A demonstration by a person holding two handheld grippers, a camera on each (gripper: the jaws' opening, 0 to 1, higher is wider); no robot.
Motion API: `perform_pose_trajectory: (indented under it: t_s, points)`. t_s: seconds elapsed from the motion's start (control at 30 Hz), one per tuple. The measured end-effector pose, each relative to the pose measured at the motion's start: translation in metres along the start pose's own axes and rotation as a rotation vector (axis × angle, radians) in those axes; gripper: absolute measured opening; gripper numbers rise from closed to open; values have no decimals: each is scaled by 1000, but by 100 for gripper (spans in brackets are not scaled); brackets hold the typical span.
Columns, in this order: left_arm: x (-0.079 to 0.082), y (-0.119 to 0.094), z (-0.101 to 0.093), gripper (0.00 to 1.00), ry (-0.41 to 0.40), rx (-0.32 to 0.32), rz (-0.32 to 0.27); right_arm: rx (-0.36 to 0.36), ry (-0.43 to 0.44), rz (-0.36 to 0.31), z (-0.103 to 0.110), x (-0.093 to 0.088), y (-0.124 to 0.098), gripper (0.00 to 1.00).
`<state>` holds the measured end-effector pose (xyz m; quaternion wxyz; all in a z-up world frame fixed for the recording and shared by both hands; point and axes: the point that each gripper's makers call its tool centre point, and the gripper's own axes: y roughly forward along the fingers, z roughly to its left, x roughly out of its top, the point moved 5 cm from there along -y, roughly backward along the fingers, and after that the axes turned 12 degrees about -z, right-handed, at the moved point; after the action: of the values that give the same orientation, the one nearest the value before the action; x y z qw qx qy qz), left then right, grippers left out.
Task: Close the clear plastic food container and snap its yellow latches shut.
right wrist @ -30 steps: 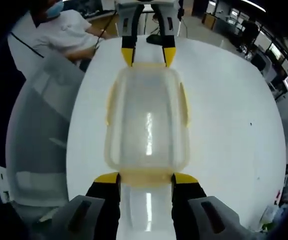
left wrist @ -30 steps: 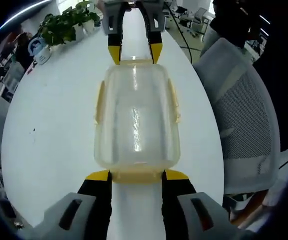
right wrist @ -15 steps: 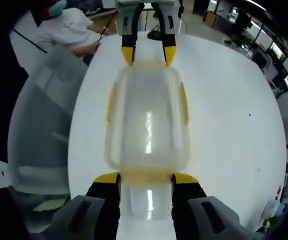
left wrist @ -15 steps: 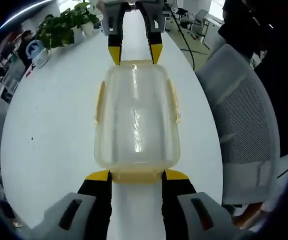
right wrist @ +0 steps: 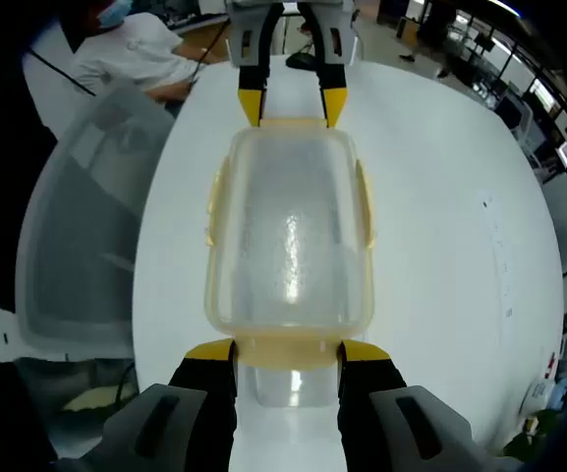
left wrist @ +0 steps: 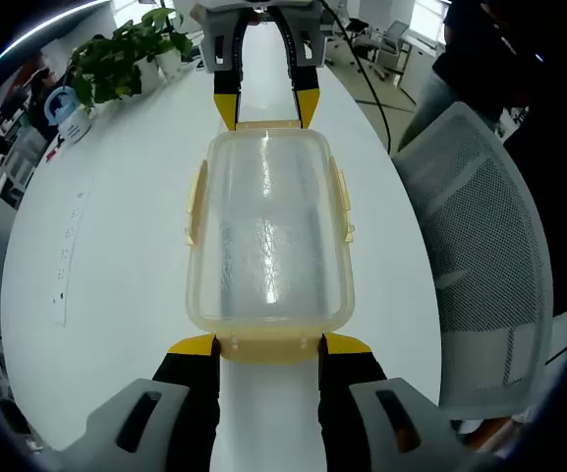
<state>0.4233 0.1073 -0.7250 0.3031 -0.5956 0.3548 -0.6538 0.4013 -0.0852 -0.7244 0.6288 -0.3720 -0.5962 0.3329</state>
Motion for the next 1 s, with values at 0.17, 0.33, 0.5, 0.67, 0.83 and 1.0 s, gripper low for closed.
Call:
perform_pose_trajectory:
  t_s: [0.17, 0.33, 0.5, 0.67, 0.83, 1.0]
  points:
    - [6, 4, 0, 38, -3, -2, -1, 5, -1, 6, -1, -7, -3, 38]
    - [10, 9, 1, 38, -8, 1, -7, 7, -7, 16, -2, -11, -6, 38]
    - [17, 16, -1, 38, -23, -2, -16, 13, -12, 28, -1, -20, -9, 38]
    - [27, 22, 0, 38, -14, -2, -24, 12, 0, 33, -2, -33, -13, 38]
    - [33, 29, 1, 38, -18, -9, -24, 17, 6, 31, -3, -41, -17, 38]
    - [40, 36, 3, 38, -21, -11, -23, 20, 0, 44, -4, -49, -19, 38]
